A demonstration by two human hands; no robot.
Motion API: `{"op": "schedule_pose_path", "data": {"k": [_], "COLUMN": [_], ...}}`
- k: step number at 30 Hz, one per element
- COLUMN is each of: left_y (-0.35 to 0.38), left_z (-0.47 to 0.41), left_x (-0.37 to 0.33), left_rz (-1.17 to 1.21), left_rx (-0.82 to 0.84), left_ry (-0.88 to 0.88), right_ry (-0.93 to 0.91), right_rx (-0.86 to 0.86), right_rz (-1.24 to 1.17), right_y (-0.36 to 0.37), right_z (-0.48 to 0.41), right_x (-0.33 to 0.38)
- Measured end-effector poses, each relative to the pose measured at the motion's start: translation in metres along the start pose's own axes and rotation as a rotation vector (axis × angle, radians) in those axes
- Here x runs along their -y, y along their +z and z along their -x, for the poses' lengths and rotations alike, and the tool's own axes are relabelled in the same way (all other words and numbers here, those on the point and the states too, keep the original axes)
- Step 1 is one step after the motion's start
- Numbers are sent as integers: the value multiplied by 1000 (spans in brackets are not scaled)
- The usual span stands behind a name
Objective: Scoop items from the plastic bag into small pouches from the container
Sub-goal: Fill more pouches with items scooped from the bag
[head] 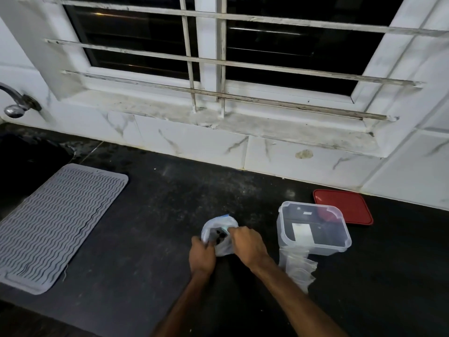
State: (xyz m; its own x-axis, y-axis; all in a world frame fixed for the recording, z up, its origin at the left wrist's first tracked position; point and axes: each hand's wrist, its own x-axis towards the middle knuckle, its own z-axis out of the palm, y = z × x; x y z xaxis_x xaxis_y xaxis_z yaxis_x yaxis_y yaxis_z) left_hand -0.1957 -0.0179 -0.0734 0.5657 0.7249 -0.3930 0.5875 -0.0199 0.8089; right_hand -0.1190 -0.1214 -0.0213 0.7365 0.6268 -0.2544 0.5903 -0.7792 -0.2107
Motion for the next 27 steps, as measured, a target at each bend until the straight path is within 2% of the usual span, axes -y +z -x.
{"op": "schedule_pose_path", "data": {"k": [7,15,20,27], "left_y": [-1,3,9,25], "left_z": [-13,-3,16,-18], "left_x": [-4,-8,1,20], "left_rz": [150,402,351,399], "left_rx": [19,84,135,74], "left_ry": [-49,-151,-202,-310], "right_ry": [111,191,197,168], "right_rx": [61,-22,-19,-8], "right_rz": [-3,-102,-135,-65], "right_y": [10,14,15,16], "right_z": [-2,1,1,1], "right_x": [7,8,5,4]}}
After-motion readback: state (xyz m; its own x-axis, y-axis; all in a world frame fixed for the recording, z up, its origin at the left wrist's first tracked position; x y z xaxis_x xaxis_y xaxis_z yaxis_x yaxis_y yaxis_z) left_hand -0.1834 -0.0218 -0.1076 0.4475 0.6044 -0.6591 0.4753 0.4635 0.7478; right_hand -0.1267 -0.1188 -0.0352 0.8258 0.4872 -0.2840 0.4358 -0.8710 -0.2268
